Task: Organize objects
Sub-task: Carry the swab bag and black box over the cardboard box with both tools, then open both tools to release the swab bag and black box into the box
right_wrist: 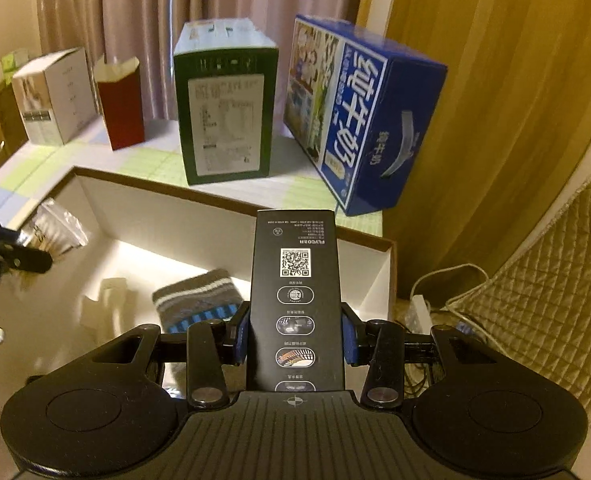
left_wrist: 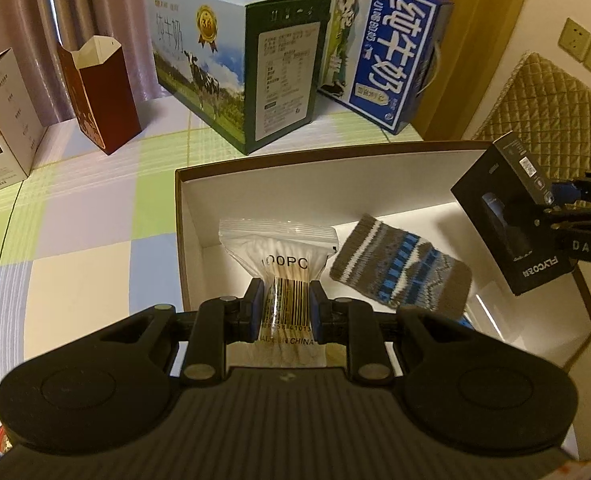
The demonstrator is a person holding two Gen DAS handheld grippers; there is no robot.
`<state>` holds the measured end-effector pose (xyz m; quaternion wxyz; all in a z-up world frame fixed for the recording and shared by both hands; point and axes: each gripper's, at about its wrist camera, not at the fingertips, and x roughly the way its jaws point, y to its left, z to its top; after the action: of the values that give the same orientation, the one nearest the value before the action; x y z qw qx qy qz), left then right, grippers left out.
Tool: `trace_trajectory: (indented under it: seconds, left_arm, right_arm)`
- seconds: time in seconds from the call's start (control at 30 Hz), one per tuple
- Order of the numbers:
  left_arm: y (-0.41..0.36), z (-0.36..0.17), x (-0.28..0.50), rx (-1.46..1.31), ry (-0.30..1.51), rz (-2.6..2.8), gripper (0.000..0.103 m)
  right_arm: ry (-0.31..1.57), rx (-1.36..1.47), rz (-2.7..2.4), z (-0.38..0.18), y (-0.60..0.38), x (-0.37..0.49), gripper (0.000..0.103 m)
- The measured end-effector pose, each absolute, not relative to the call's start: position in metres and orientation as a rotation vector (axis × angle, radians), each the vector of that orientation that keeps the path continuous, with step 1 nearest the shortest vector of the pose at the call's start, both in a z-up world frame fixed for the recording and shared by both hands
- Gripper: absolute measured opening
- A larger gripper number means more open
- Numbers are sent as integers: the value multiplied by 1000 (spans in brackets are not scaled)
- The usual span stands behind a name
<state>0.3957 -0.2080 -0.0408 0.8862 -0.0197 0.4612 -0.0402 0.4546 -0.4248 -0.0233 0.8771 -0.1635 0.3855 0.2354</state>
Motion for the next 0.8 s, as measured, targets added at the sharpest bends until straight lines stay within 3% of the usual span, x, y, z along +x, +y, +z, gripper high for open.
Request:
trace_trajectory:
  seconds: [0.5, 0.67, 0.8]
  left_arm:
    - [-209, -62, 422, -17, 1001, -56, 20]
    - [-208, -61, 427, 7, 975, -39, 21]
    - [-206, -57, 428, 2, 958, -43, 46]
  right_arm:
    - [799, -278, 506, -39, -428, 471, 48]
    - [807, -242, 502, -38, -432, 469, 58]
    - [796, -220, 504, -34, -435, 463, 70]
